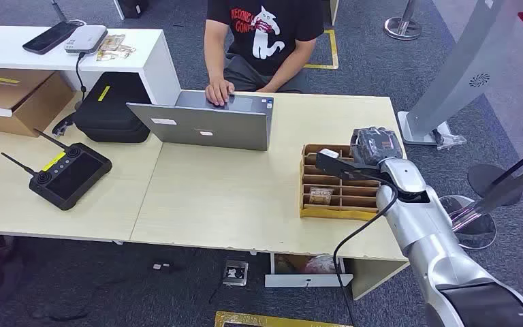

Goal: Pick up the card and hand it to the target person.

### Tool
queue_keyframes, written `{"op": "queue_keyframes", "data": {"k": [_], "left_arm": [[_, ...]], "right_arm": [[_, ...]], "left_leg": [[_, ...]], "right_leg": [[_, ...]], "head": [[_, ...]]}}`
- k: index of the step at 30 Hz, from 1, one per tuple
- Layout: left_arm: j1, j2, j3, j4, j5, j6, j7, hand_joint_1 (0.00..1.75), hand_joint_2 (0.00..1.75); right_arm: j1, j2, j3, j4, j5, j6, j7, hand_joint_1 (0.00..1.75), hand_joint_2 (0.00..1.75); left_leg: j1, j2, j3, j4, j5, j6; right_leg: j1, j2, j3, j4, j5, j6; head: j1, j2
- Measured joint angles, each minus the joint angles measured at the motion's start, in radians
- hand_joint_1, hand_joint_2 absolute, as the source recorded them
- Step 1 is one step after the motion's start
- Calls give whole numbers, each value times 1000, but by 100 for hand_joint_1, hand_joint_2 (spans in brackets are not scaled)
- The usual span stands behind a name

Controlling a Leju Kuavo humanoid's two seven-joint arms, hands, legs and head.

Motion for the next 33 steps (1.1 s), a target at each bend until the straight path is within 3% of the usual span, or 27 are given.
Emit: {"op": "queue_keyframes", "data": {"k": [22,33], "left_arm": [[-1,0,0,0,0,-16,-16,0,175],[-3,1,0,0,0,-30,-42,0,175]], "right_arm": [[-6,3,17,-84,-98,-93,-32,171,175],[-30,59,17,-163,-121,-104,-47,171,175]], "left_leg": [[0,0,0,0,0,0],[0,0,0,0,0,0]], "right_leg": [[0,0,0,0,0,0],[0,0,0,1,0,0]], "head": [[0,0],[0,0]]}}
